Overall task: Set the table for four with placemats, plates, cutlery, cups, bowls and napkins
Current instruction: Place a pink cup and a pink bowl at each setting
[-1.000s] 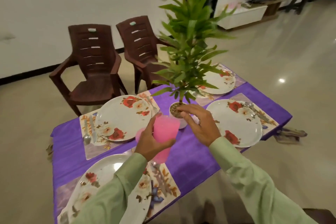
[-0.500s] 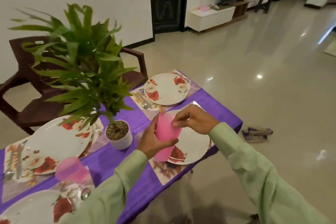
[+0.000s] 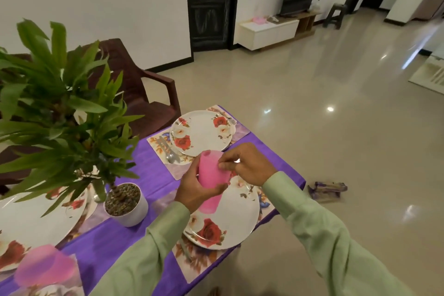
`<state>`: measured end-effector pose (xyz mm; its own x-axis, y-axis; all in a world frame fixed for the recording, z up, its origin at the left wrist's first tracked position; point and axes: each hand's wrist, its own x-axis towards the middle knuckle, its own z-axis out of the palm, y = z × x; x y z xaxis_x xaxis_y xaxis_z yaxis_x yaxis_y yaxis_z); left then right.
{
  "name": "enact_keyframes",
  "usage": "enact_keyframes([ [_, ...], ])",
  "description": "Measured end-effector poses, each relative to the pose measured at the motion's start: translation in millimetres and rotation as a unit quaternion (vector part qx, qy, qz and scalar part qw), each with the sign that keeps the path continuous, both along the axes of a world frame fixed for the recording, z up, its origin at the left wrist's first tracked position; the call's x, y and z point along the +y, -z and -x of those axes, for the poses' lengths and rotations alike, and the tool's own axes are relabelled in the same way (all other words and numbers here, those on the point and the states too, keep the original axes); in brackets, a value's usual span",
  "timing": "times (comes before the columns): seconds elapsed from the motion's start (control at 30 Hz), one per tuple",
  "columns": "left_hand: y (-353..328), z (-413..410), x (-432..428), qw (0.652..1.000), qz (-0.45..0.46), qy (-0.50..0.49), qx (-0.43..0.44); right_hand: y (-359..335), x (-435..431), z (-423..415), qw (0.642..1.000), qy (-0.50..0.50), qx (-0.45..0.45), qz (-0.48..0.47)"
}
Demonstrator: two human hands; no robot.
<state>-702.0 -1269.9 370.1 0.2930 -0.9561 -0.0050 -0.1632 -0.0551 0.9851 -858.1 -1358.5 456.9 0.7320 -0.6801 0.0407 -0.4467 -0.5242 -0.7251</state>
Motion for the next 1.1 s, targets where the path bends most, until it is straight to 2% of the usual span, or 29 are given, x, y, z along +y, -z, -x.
enact_keyframes([
  [0.1, -1.0, 3.4, -16.3, 1.000, 0.004, -0.003, -0.016, -9.0, -4.7, -6.1, 0.992, 0.004, 0.074, 0.100],
  [0.2, -6.9, 6.2, -31.7, 0.999, 0.010, -0.010, -0.043, -16.0, -14.7, -9.6, 0.985, 0.049, 0.085, 0.141],
  [0.27, -8.6, 6.4, -41.0, 0.998, -0.005, -0.018, -0.057, -23.4, -26.3, -9.7, 0.984, 0.077, 0.050, 0.150],
  [0.4, 2.8, 3.6, -49.1, 0.996, -0.038, -0.053, -0.068, -38.7, -77.1, 5.0, 0.985, 0.103, -0.078, 0.112],
  [0.47, 8.8, 4.7, -53.0, 0.993, -0.047, -0.079, -0.073, -28.0, -107.9, 16.7, 0.983, 0.109, -0.100, 0.105],
  [0.57, 11.1, 10.1, -61.9, 0.988, -0.051, -0.122, -0.075, 19.9, -149.3, 28.2, 0.985, 0.103, 0.015, 0.139],
  [0.67, 13.3, 22.9, -77.3, 0.981, -0.055, -0.169, -0.074, 79.6, -182.8, 37.6, 0.980, 0.033, 0.164, 0.111],
  [0.73, 12.6, 33.8, -84.8, 0.977, -0.052, -0.195, -0.071, 109.6, -196.5, 39.3, 0.969, -0.014, 0.220, 0.116],
  [0.97, 6.0, 77.7, -99.5, 0.961, -0.039, -0.268, -0.059, 158.9, -221.9, 38.7, 0.940, -0.128, 0.281, 0.146],
  [1.1, 3.8, 91.6, -98.9, 0.953, -0.037, -0.297, -0.055, 171.5, -230.4, 38.7, 0.933, -0.167, 0.282, 0.147],
])
